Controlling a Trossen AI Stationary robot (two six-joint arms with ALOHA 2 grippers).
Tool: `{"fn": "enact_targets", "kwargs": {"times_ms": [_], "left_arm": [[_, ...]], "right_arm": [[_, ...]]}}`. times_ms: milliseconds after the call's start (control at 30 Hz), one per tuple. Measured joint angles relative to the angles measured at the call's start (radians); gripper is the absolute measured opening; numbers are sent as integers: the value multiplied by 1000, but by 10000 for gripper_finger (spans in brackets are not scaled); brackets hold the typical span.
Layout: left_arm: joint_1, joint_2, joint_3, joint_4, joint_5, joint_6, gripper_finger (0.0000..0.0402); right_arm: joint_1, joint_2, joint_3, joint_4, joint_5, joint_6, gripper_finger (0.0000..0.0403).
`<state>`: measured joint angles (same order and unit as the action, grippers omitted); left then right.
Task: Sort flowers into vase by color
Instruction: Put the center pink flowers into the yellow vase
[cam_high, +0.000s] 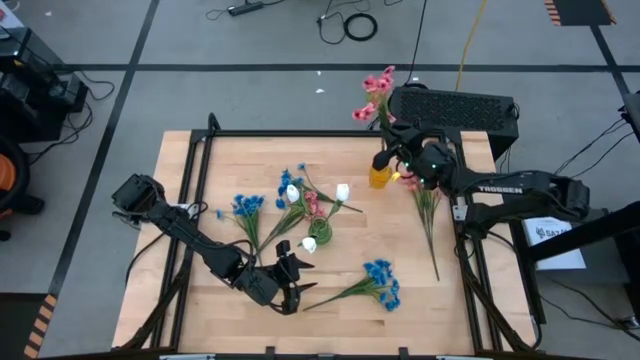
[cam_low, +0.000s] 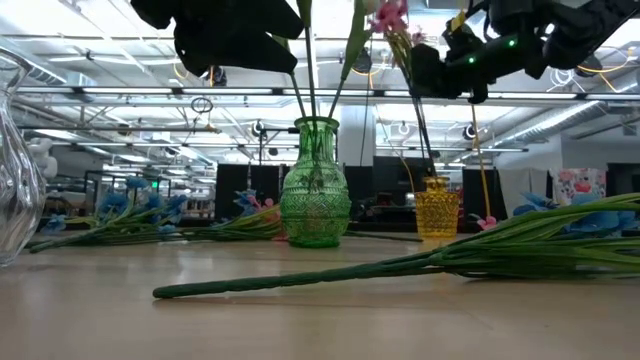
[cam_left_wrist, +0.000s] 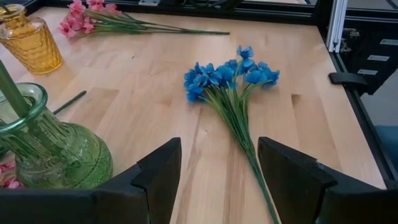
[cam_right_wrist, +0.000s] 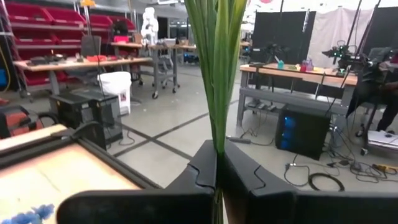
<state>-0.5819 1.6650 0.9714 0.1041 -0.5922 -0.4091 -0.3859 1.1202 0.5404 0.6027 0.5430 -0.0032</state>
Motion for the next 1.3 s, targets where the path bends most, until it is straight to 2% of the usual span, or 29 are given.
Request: {"fn": "enact_targets", "kwargs": {"times_ms": [467, 833, 1100, 1300], "left_arm": [[0, 1, 0, -1, 0, -1, 219], [-2, 1, 0, -1, 5, -4, 219], [-3, 1, 0, -1, 5, -5, 219], [-3, 1, -1, -1, 5, -5, 219]], "right_arm": [[-1, 84, 0, -25, 1, 31, 9], [-1, 91, 0, -127, 1, 64, 13], [-1, 90, 0, -171, 1, 98, 40], [-1, 90, 0, -195, 1, 123, 75]]}}
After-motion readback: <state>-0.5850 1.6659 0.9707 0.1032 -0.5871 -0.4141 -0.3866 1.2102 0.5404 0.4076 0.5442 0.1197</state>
